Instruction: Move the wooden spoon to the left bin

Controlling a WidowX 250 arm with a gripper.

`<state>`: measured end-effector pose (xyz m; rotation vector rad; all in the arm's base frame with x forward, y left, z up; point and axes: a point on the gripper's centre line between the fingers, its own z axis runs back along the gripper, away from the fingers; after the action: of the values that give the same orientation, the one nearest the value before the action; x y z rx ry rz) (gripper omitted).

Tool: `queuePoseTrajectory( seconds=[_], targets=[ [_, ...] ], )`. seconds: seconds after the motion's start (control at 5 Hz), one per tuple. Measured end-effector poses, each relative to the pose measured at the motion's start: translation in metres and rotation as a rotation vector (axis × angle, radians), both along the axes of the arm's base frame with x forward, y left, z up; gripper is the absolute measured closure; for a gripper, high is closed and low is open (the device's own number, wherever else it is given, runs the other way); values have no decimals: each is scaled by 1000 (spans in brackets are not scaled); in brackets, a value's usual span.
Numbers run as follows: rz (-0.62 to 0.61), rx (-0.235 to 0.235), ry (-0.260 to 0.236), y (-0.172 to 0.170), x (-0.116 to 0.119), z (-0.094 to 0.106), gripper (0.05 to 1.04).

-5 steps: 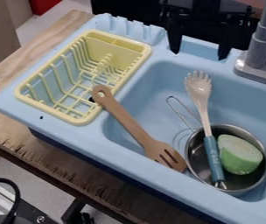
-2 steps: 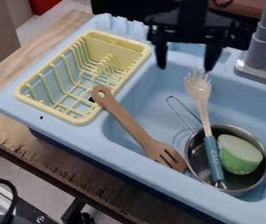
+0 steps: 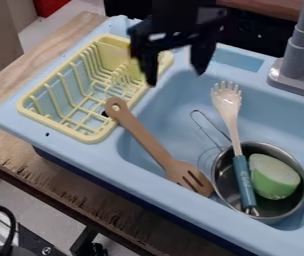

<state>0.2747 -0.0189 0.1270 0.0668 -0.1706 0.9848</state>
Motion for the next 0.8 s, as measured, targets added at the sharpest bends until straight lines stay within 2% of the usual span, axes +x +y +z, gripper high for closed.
queuePoseTrajectory(
  seconds=[0.2, 0.4, 0.6, 0.8],
  targets=[
    [209, -3, -22, 4, -14, -3, 82],
    [325, 11, -44, 5, -28, -12, 82],
    [426, 28, -56, 7, -38, -21, 82],
    [456, 20, -64, 13, -40, -31, 82]
  ],
)
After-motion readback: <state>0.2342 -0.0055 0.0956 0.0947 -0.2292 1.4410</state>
